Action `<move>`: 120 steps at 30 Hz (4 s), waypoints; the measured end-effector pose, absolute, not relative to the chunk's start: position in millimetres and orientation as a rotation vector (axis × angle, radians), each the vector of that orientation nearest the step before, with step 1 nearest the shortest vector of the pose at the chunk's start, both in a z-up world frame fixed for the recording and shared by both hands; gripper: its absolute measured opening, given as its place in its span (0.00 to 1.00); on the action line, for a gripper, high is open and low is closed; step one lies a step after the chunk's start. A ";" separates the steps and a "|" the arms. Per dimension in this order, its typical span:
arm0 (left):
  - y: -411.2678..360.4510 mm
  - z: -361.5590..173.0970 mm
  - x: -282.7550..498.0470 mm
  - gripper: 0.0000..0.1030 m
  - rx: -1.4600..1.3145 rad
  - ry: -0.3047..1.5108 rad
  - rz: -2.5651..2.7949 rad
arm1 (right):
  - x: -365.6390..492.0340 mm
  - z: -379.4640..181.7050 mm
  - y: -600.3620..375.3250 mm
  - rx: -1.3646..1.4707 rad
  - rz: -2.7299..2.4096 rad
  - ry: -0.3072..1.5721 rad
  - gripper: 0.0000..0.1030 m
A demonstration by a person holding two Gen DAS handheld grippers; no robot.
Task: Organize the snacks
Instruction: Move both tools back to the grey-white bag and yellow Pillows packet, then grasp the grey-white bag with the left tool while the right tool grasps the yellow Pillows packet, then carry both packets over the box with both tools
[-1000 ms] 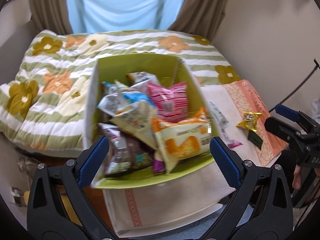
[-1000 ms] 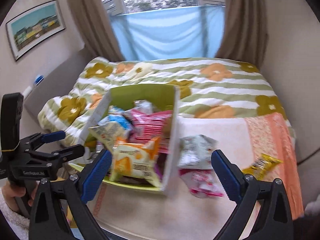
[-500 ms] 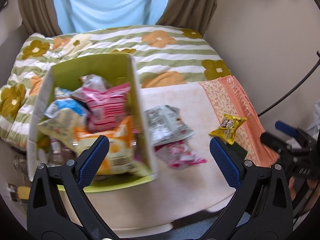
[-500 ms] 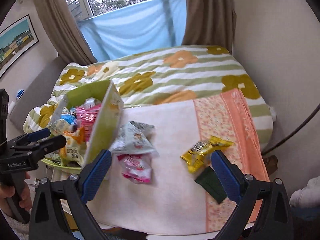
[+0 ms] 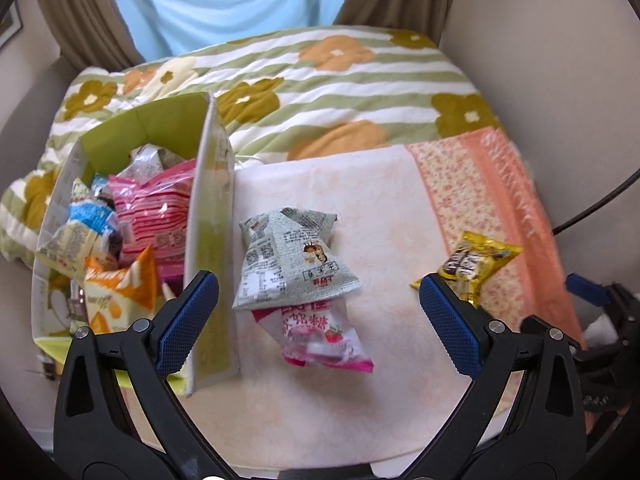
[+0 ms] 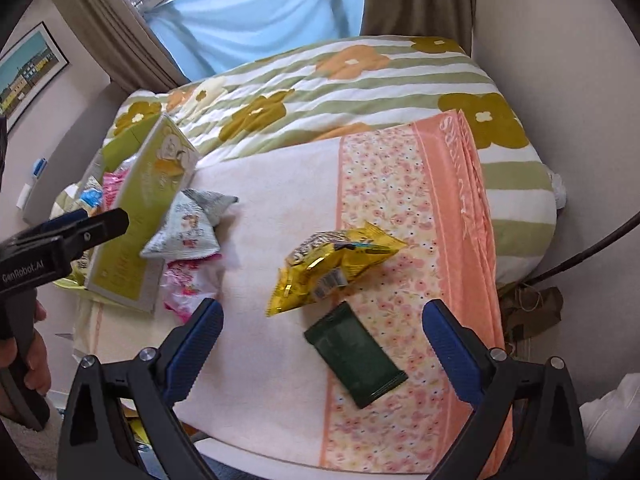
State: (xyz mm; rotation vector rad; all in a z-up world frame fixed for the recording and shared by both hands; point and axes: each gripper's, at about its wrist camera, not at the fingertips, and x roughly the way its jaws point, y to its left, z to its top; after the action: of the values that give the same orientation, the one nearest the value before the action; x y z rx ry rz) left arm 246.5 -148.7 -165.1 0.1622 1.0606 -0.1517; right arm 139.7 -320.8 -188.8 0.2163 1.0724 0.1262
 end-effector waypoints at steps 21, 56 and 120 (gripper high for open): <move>-177.8 -276.9 332.4 0.97 0.409 1.276 0.035 | 194.5 -241.9 -313.4 0.241 0.152 1.219 0.97; -166.0 -311.7 365.9 0.77 0.240 1.393 -0.145 | 228.6 -279.2 -304.5 0.267 0.143 1.268 0.87; 123.3 -95.7 391.5 0.62 -0.076 1.022 -0.028 | 296.6 -93.9 -86.7 -0.029 0.505 0.866 0.60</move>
State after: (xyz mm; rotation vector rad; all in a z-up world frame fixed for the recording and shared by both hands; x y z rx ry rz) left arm 391.5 123.3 -95.7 -0.0761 1.0223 -0.0280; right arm 296.6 -86.7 -93.9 -0.0292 0.8664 0.5054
